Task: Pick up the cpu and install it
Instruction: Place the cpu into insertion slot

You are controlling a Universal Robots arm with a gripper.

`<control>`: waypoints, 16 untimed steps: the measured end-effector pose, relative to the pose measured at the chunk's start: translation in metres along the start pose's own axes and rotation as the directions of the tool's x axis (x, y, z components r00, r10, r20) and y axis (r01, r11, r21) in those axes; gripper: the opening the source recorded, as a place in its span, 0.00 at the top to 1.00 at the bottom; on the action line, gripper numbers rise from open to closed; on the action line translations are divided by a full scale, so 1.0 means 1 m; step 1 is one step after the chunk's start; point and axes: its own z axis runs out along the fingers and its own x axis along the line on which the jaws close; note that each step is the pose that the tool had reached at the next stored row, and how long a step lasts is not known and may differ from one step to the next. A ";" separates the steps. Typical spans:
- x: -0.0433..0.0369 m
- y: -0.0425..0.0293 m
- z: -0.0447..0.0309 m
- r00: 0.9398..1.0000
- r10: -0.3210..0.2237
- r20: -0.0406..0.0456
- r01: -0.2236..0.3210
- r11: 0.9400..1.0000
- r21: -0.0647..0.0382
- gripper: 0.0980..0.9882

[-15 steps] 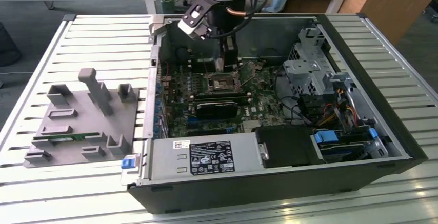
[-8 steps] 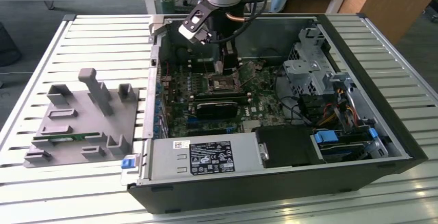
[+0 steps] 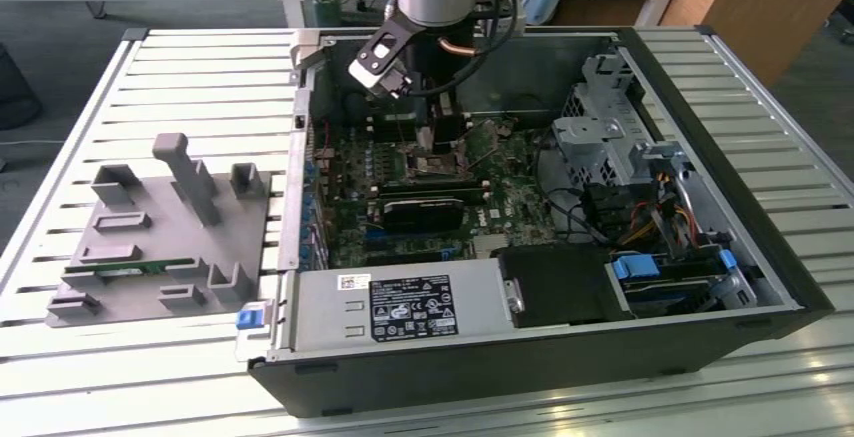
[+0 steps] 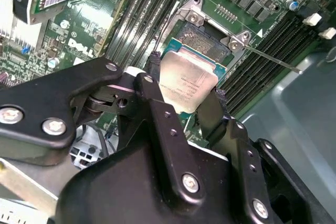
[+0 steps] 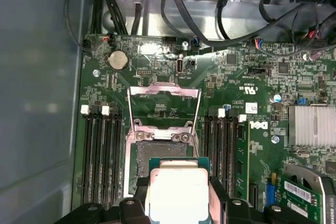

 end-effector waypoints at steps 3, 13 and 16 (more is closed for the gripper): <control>0.0001 -0.0003 0.0040 1.000 0.022 0.002 -0.022 1.000 0.000 0.51; 0.0033 -0.0013 0.0180 1.000 0.024 0.002 -0.024 1.000 0.002 0.51; 0.0039 -0.0014 0.0204 1.000 0.024 0.002 -0.024 1.000 0.002 0.51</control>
